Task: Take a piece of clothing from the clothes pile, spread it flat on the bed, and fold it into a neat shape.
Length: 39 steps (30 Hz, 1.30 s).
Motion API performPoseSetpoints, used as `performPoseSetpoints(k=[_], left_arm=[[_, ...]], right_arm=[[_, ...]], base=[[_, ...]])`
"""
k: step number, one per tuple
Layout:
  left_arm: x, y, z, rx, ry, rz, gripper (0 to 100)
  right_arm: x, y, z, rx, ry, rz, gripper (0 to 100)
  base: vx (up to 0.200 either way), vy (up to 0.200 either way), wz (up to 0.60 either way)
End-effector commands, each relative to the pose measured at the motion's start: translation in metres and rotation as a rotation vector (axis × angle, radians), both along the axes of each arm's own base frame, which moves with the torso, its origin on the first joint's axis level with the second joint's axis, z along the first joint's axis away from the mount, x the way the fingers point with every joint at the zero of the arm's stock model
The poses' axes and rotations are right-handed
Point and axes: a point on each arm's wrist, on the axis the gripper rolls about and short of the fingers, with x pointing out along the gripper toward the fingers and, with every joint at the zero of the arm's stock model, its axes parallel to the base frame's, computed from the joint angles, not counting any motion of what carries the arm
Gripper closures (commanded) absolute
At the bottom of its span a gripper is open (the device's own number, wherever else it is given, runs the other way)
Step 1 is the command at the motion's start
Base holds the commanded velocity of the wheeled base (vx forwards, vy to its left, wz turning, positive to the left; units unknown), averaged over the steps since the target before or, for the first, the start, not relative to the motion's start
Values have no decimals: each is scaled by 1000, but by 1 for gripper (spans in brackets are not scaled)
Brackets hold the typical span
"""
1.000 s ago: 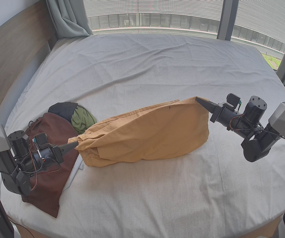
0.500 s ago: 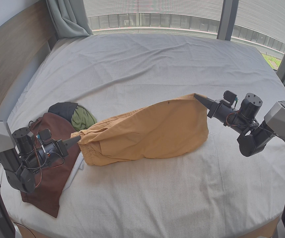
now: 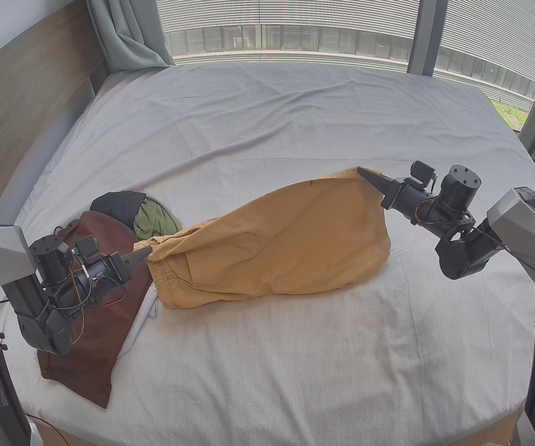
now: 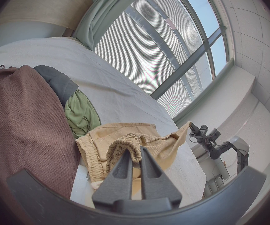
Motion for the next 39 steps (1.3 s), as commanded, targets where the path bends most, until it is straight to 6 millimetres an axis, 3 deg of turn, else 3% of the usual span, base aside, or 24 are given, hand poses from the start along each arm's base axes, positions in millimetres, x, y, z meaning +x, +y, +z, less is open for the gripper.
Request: performPoseSetpoints(k=[1,7,17,26,27,28,29,33,39], left_arm=[[12,-2,-8,-33,22,28,100],[16,-3,-9,-64,35,31,100],[30,-2,-33,-64,69,41,100],[39,-3,-35,-66,53,70,100],[39,-3,-35,-66,53,70,0],[42,-4,-39,-62,52,93,0],[45,-3,-41,-61,47,111,0],[57,6,-34,-62,-7,182,0],[54,9,-24,-59,-28,192,0]], right_arm=[[15,2,-5,0,11,-3,100],[26,4,-7,-2,21,-3,100],[48,6,-24,-7,54,-7,100],[64,3,-37,-7,50,-21,100],[64,3,-37,-7,50,-21,100],[66,3,-37,-8,46,-23,100],[66,3,-35,-6,44,-23,0],[68,1,-31,-3,30,-34,0],[59,1,-17,-13,20,-38,0]], base=[[0,0,0],[0,0,0],[0,0,0],[0,0,0],[0,0,0],[0,0,0],[0,0,0],[0,0,0],[0,0,0]])
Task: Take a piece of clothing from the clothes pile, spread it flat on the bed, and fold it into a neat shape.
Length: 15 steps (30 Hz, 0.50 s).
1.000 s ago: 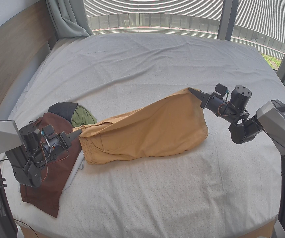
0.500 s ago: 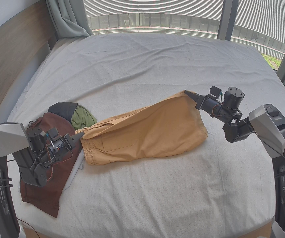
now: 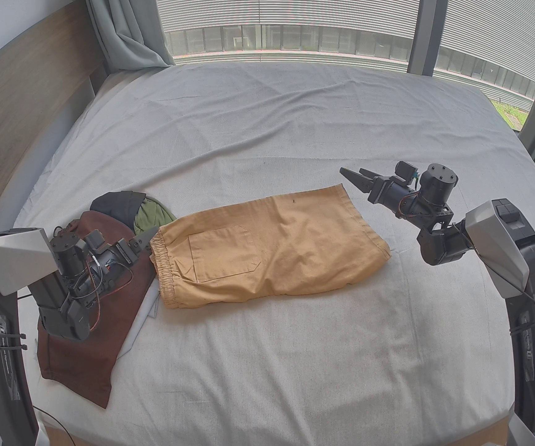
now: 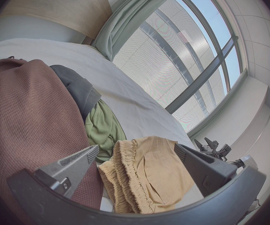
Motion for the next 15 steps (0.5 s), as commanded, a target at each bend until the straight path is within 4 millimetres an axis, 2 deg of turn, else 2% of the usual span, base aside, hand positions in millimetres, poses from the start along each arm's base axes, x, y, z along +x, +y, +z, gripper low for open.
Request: performPoseSetpoints(k=[1,6,10,15], left_arm=[[-1,2,5,1,-12,3,0],[-2,2,9,-1,-18,0,0],[-7,1,15,-1,-21,-8,0],[-21,-3,23,1,-12,-69,0]], right_arm=[[-7,1,10,-7,-7,3,0],[-19,3,13,-15,14,10,0],[-36,10,17,-32,34,27,0],[-73,26,15,-75,100,72,0]], base=[[0,0,0],[0,0,0],[0,0,0],[0,0,0]])
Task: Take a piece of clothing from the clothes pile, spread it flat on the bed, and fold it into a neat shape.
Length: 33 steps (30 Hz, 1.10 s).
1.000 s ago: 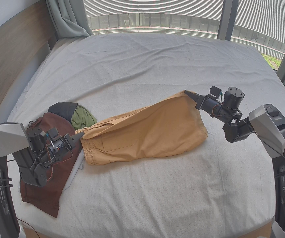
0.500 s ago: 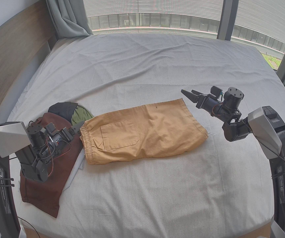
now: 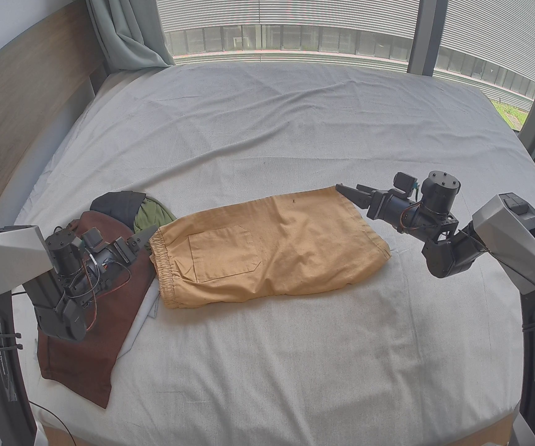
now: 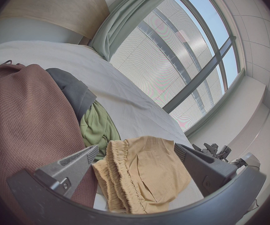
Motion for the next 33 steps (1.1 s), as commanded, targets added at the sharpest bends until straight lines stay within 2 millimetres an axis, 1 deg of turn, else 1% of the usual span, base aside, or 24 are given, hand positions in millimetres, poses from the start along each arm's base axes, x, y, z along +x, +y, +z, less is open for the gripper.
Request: performPoseSetpoints(k=[1,3,4,5,10,13,17,21,24,25,33], left_arm=[[-17,-4,16,2,-6,-67,0],[-18,-4,17,2,-8,-70,0],[-25,-6,23,5,-12,-103,0],[-27,-6,26,9,-19,-112,0],[-30,-13,25,61,-38,-141,0],[-31,-15,23,89,-46,-149,0],[-38,-12,20,134,-53,-200,0],[-39,-12,20,140,-54,-206,0],[-39,-12,19,142,-53,-209,0],[-39,-12,19,159,-63,-207,0],[-39,-12,17,189,-72,-209,0]], right_arm=[[-41,18,17,-30,28,51,0],[-43,19,17,-31,32,52,0],[-55,28,10,-42,75,28,0],[-60,33,5,-45,87,20,0],[-74,44,-8,-52,108,33,0],[-78,47,-17,-63,140,22,0],[-82,47,-24,-72,164,19,0],[-84,49,-24,-73,166,24,0],[-88,49,-27,-81,186,26,0],[-93,49,-32,-89,209,27,0],[-111,42,-56,-127,313,14,0]], base=[[0,0,0],[0,0,0],[0,0,0],[0,0,0],[0,0,0],[0,0,0],[0,0,0],[0,0,0],[0,0,0],[0,0,0],[0,0,0]])
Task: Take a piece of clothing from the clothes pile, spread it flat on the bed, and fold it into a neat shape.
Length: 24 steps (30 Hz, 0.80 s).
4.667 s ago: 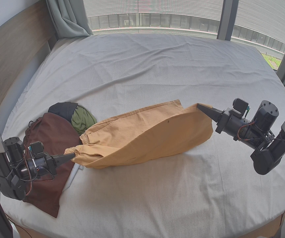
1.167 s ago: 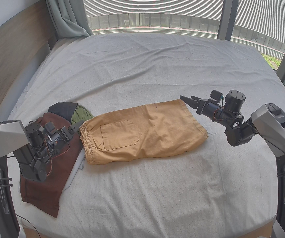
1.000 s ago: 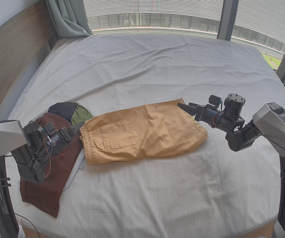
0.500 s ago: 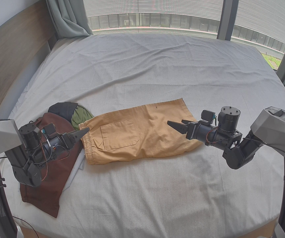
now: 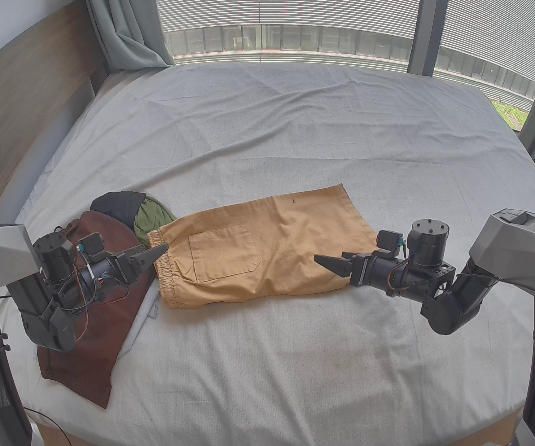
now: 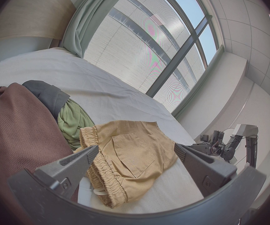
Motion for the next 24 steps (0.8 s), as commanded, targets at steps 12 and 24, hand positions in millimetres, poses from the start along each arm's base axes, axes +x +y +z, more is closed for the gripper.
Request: performPoseSetpoints(k=[12,24], left_arm=[[0,0,-5,6,10,2,0],[1,2,-5,5,8,6,0]], right_arm=[[-23,-8,-45,-48,123,-21,0],[-9,-4,-86,-22,159,-43,0]], base=[[0,0,0],[0,0,0]])
